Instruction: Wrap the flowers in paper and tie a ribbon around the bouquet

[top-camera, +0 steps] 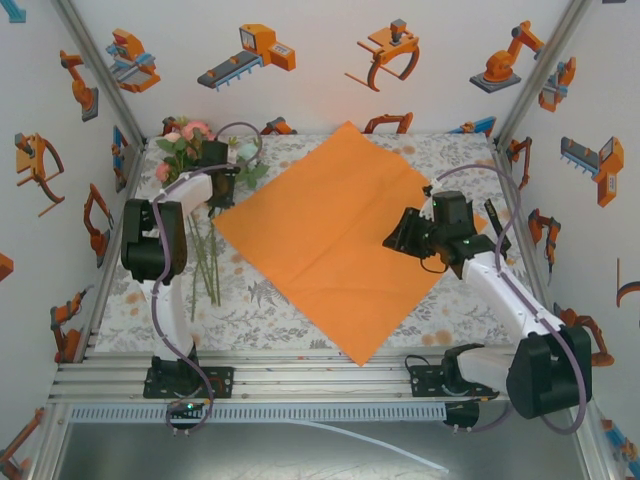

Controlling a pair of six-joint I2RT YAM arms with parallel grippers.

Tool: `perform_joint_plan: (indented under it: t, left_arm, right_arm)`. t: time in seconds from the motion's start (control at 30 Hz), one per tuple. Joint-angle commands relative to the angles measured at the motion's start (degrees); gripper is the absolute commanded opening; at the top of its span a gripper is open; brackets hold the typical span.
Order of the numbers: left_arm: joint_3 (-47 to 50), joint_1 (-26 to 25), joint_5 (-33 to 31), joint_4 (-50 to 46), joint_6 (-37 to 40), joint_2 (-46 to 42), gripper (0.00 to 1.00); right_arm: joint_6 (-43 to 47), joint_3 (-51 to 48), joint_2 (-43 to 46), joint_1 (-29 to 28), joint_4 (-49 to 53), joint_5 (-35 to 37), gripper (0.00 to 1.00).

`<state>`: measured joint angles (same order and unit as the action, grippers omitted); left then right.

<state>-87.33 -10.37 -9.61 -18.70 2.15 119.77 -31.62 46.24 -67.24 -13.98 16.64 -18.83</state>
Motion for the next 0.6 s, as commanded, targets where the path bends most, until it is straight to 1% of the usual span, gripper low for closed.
perform_joint_plan:
  t: [0.0,0.17,0.33,0.43,0.47,0.5,0.57]
  left_arm:
    - [-1.9,0.6,0.9,-1.1,0.8,-0.5,0.15]
    - [-3.9,0.6,-1.1,-1.9,2.0,-5.3,0.03]
    - [-3.6,0.5,-3.3,-2.3,0.7,-13.3,0.01]
    - [-3.1,-0.3,-4.2,-2.5,-3.6,-20.1,0.0]
    - [-2.8,-0.5,-3.4,-2.3,-6.2,-22.2,0.0]
    - [-1.9,-0.8,-1.0,-1.0,-9.9,-24.6,0.0]
    - [1.6,-1.6,7.6,6.5,-18.2,-28.2,0.0]
  right_arm:
    - [-0.3,2.2,2.3,-0.3,1.4,0.3,0.43]
    - [-0.9,2.4,3.4,-0.3,1.8,0.5,0.42]
    - [-1.3,2.8,4.7,-0.3,2.7,1.4,0.43]
    - [-1.3,2.8,5.8,-0.3,3.2,2.9,0.43]
    - [-1.4,2.6,6.1,-0.3,3.2,3.4,0.43]
    - [-1.4,2.4,6.7,-0.3,3.2,4.0,0.43]
    - [-1.7,1.9,7.4,-0.3,3.1,4.9,0.43]
